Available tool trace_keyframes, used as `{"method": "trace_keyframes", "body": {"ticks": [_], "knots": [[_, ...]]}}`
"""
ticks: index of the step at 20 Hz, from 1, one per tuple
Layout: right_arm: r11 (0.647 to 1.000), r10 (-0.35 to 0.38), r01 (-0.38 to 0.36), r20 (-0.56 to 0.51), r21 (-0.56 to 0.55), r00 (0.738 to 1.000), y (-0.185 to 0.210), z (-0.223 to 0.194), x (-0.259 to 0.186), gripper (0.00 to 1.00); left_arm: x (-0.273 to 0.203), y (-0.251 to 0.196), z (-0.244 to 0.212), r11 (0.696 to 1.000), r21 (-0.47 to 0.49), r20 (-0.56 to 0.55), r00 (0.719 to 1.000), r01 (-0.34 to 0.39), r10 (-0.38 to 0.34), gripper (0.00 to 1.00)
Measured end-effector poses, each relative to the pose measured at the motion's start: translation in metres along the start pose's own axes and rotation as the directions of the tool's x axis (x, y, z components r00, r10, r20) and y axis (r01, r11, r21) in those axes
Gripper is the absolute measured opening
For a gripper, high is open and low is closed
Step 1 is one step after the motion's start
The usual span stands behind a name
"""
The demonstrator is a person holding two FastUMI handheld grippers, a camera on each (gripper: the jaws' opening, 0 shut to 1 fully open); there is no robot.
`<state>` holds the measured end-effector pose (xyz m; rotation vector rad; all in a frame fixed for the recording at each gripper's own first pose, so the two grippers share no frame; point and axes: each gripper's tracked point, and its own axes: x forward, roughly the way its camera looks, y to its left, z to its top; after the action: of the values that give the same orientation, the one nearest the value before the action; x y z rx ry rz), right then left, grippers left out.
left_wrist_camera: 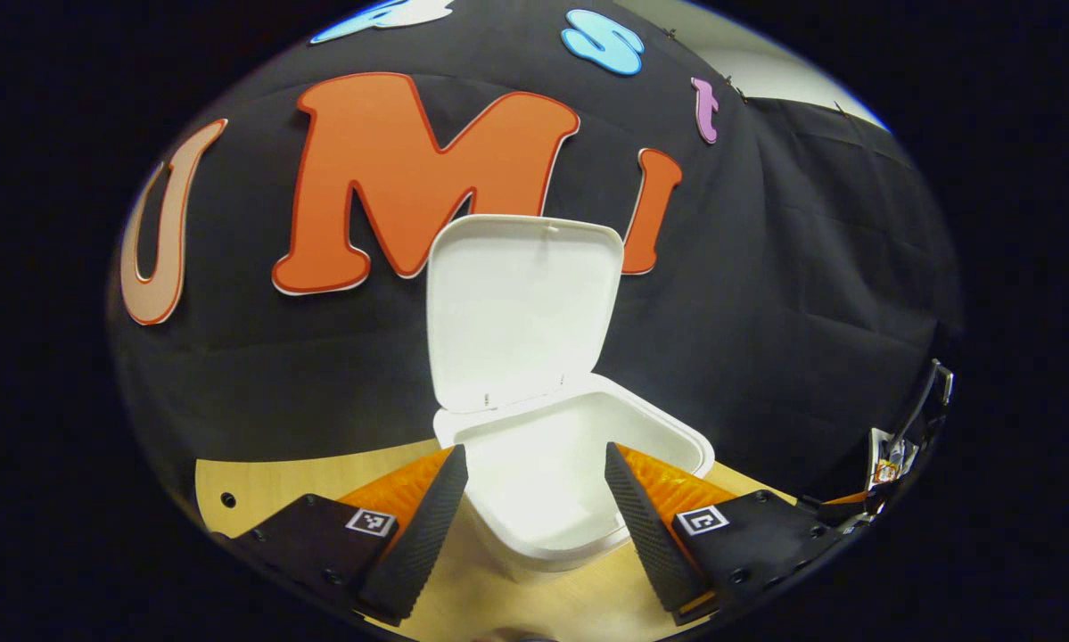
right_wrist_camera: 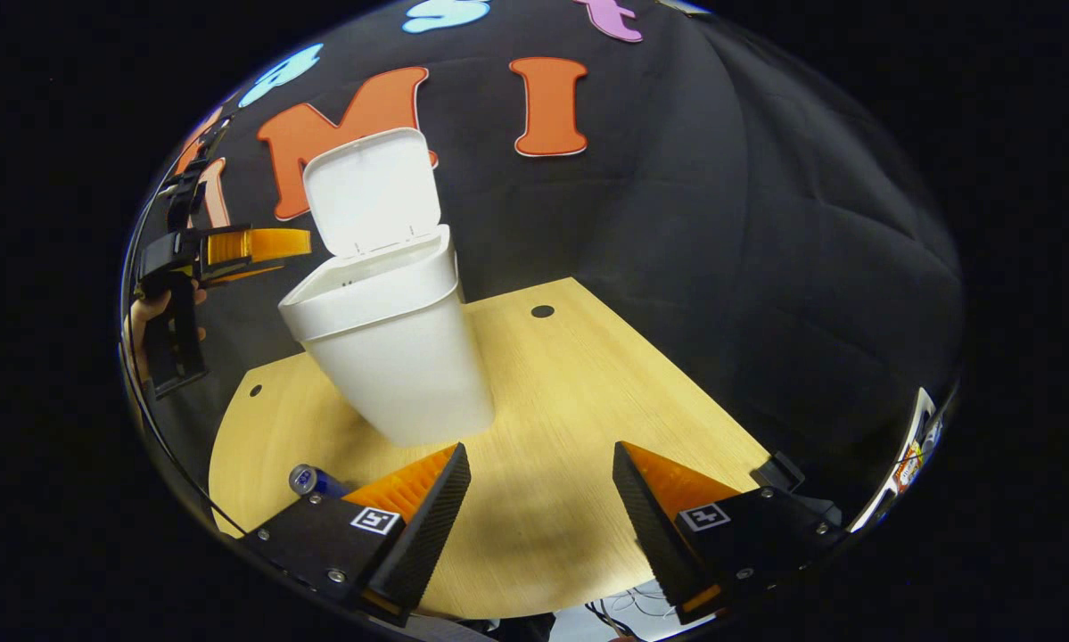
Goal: Press the lid of the desktop garbage bin to open it, pick up the crumpled paper on the desktop and throw it into the bin, then pick up the pop can on the desktop and drop it into the bin, and finally close the garbage bin lid.
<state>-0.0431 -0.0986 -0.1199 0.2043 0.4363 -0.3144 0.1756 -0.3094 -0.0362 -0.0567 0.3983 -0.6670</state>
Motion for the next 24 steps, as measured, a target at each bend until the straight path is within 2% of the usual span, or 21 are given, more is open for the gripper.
{"method": "trace_keyframes", "body": {"ticks": [5, 11, 17, 24], "knots": [[0.998, 0.048, -0.048, 0.002, -0.036, 0.999, 0.03, 0.005, 0.002, 0.98, -0.039, 0.051, -0.008, 0.995, -0.022, 0.015, 0.996, -0.093, 0.093, 0.98], [0.984, 0.135, -0.135, -0.006, -0.119, 0.991, 0.093, 0.006, 0.007, 0.98, -0.092, 0.122, -0.018, 0.974, -0.04, 0.033, 0.974, -0.222, 0.223, 0.98], [0.949, 0.238, -0.243, -0.05, -0.199, 0.97, 0.17, -0.007, 0.013, 0.98, -0.148, 0.188, -0.037, 0.939, -0.061, 0.042, 0.939, -0.339, 0.341, 0.98], [0.902, 0.323, -0.344, -0.121, -0.263, 0.939, 0.249, -0.032, 0.021, 0.98, -0.2, 0.242, -0.062, 0.903, -0.054, 0.029, 0.904, -0.426, 0.428, 0.97]]}}
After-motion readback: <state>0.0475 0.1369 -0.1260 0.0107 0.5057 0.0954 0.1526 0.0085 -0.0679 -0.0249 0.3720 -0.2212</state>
